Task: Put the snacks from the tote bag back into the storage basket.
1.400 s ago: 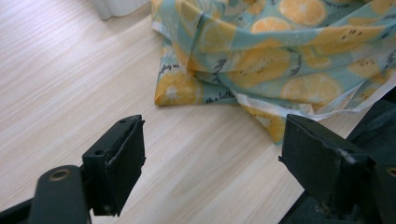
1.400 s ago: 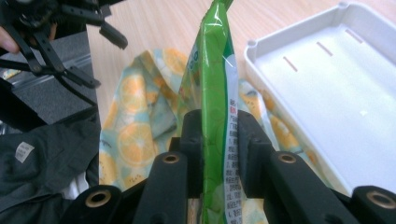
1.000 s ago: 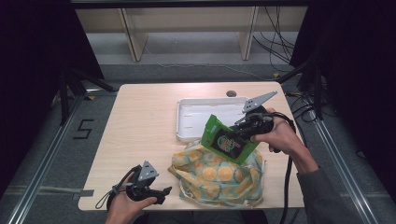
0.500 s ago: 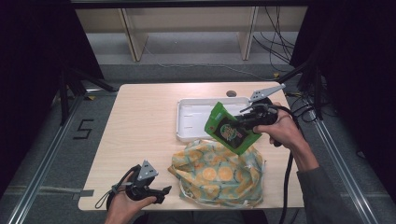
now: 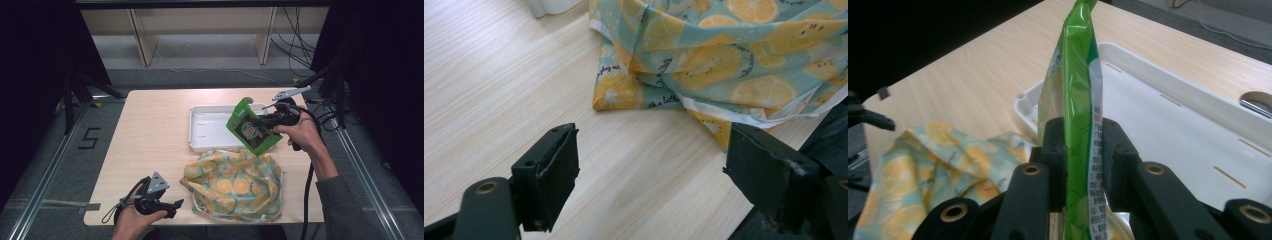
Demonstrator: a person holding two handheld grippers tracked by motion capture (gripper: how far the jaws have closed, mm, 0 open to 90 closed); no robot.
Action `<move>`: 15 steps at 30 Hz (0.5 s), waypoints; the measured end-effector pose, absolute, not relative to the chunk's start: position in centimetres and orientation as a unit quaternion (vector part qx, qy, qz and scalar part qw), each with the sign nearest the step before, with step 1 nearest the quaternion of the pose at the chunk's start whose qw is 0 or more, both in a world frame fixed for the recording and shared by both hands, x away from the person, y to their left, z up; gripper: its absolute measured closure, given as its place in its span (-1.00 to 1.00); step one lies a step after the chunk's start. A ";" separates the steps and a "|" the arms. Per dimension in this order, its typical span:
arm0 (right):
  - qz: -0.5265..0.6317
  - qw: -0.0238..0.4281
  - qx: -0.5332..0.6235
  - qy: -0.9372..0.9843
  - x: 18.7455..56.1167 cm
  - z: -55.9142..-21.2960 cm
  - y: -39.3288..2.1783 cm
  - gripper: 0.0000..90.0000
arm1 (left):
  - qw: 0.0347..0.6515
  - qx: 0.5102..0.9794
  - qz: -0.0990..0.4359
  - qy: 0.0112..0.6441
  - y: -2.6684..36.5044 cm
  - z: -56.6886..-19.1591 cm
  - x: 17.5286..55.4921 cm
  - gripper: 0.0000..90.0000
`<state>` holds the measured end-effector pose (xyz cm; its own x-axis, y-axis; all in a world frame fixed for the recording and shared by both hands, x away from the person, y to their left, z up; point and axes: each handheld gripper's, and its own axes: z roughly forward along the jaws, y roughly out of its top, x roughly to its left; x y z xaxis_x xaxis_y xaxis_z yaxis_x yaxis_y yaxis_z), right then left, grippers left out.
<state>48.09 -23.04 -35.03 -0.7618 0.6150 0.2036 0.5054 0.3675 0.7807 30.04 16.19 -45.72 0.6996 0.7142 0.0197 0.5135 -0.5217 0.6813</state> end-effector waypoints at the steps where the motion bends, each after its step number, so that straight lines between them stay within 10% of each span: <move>1: 0.440 0.061 0.338 0.829 48.3 -35.1 -23.2 0.69 | 0.334 0.859 0.150 0.357 16.2 -45.7 30.0 -0.54; 15: 0.441 0.088 0.384 0.806 51.7 -36.5 -23.2 0.69 | 0.334 0.858 0.151 0.360 16.5 -45.7 30.0 -0.55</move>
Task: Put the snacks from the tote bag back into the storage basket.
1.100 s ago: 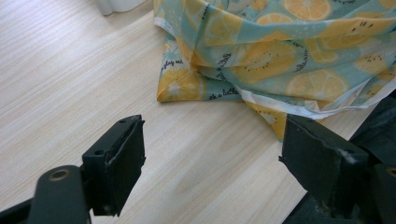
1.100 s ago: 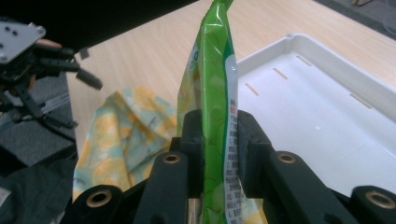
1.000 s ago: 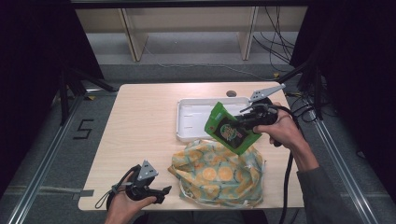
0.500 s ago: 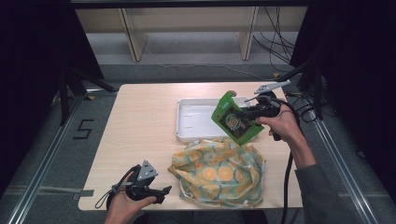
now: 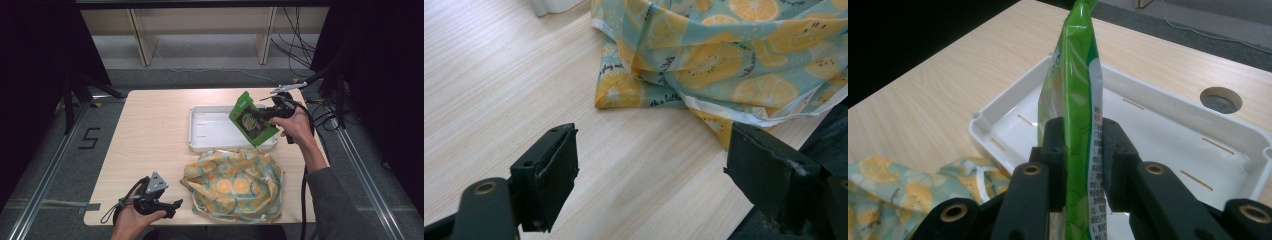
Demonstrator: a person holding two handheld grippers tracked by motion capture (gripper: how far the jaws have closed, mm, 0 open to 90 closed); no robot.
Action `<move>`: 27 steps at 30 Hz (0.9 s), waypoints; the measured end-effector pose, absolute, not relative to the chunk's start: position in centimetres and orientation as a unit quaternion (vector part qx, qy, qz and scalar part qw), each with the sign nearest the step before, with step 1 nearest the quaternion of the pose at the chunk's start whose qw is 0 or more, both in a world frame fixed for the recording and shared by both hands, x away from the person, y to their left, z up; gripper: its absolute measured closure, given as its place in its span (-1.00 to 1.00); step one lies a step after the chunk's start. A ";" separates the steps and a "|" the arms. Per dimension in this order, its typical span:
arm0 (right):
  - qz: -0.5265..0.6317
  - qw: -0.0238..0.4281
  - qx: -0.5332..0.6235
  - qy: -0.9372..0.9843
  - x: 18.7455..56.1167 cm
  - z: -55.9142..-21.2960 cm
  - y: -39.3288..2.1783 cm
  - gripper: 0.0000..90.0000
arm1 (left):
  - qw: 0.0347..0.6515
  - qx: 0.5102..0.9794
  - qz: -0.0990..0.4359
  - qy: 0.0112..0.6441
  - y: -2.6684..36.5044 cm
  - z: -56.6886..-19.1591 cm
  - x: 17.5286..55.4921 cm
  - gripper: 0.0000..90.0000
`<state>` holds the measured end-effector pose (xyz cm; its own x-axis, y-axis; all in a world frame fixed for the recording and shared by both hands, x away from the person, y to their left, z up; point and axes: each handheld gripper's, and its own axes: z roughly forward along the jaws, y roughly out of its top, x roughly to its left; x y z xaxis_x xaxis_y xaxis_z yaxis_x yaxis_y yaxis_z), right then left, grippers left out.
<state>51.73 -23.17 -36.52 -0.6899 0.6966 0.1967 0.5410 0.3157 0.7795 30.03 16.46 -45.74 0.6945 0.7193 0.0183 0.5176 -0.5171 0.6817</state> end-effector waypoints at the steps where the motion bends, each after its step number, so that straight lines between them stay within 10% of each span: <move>1: 0.441 0.084 0.393 0.803 51.9 -36.6 -23.0 0.69 | 0.334 0.858 0.151 0.360 16.5 -45.7 30.0 -0.55; 27: 0.407 0.107 0.494 0.761 57.4 -37.9 -24.0 0.69 | 0.337 0.854 0.147 0.369 17.2 -45.8 29.9 -0.55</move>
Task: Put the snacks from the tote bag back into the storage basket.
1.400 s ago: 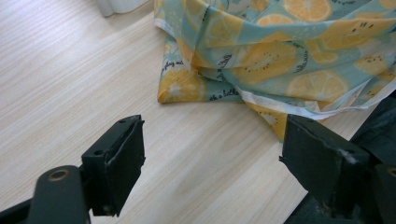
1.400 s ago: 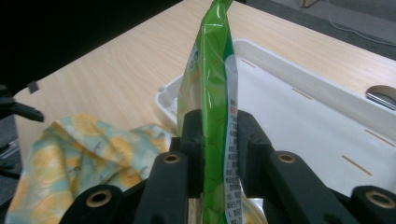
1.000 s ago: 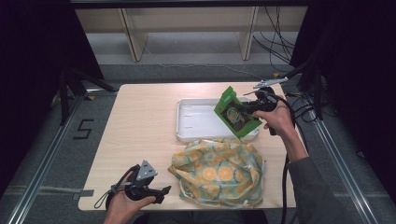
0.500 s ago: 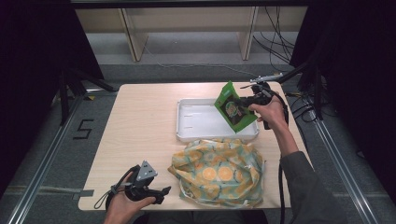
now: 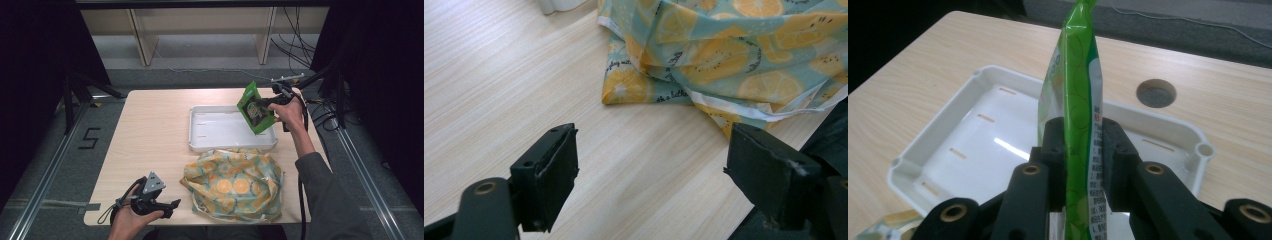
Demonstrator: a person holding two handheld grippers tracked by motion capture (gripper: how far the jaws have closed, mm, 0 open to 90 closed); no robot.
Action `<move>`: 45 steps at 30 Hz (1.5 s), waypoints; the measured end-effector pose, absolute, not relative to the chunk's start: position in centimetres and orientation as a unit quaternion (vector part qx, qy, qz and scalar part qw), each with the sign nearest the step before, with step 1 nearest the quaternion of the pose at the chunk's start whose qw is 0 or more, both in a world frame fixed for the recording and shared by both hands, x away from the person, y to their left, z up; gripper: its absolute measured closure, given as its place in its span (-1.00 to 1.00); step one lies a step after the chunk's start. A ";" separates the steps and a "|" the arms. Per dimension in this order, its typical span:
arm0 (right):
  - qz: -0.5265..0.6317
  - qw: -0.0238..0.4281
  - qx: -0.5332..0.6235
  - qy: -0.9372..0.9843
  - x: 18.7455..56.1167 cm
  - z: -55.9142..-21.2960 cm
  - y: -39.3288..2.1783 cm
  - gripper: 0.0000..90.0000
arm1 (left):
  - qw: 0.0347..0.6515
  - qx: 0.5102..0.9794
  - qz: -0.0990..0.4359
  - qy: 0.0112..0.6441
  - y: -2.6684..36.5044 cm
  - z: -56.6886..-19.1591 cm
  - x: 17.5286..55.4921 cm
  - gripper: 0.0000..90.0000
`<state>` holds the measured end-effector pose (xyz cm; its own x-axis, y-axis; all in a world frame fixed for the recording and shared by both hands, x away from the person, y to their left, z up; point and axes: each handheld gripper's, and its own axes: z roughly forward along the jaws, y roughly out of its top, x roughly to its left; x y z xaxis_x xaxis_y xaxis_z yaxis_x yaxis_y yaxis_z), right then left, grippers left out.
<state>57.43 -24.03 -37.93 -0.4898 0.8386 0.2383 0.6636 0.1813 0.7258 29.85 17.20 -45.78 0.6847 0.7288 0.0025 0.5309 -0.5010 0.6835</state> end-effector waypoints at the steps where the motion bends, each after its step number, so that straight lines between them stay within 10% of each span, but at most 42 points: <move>1: 0.404 0.112 0.495 0.761 57.7 -38.0 -24.2 0.69 | 0.335 0.855 0.149 0.367 17.3 -45.7 29.8 -0.55; 45: 0.390 0.132 0.550 0.727 62.2 -42.5 -24.9 0.69 | 0.332 0.859 0.143 0.362 17.7 -46.2 29.3 -0.55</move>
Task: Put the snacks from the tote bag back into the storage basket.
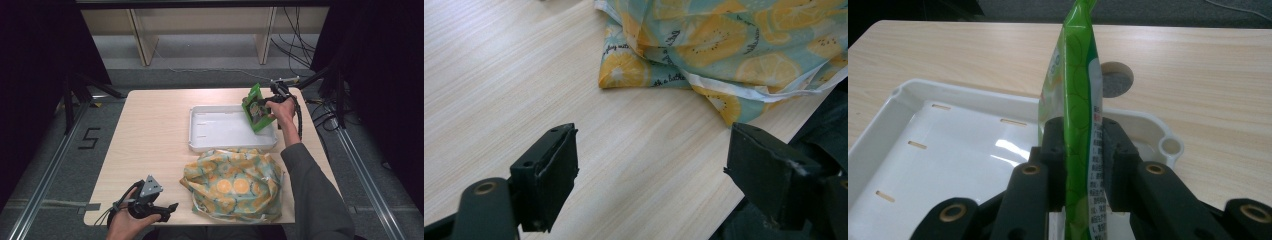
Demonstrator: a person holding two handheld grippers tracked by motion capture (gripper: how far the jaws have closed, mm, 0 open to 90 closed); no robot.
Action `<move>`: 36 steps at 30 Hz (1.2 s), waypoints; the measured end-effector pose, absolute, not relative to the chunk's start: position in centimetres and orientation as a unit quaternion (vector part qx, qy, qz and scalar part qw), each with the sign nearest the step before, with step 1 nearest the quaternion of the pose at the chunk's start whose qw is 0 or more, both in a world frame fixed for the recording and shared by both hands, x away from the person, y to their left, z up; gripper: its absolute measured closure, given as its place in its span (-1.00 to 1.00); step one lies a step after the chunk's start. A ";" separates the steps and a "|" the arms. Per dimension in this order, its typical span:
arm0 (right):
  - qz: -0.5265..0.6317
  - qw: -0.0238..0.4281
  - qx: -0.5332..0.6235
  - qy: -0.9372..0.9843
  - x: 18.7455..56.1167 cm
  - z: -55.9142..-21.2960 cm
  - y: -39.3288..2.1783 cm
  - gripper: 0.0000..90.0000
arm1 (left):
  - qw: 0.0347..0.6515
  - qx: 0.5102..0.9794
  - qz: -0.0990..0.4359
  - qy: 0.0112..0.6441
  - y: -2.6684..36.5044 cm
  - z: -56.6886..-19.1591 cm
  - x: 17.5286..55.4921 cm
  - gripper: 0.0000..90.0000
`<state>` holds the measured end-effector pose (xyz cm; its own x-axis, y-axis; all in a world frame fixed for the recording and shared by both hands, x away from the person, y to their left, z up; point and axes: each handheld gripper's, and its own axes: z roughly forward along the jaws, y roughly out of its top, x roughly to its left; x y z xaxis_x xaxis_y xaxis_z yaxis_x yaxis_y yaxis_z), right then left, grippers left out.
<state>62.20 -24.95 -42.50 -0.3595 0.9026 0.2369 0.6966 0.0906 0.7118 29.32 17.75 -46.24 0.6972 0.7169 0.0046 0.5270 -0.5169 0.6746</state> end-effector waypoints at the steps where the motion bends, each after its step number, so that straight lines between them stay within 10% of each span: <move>1: 0.387 0.130 0.548 0.730 62.3 -42.5 -25.1 0.69 | 0.332 0.859 0.143 0.363 17.8 -46.3 29.3 -0.55; 36: 0.392 0.125 0.575 0.707 62.7 -43.5 -24.9 0.54 | 0.335 0.856 0.136 0.369 17.4 -46.4 29.1 -0.55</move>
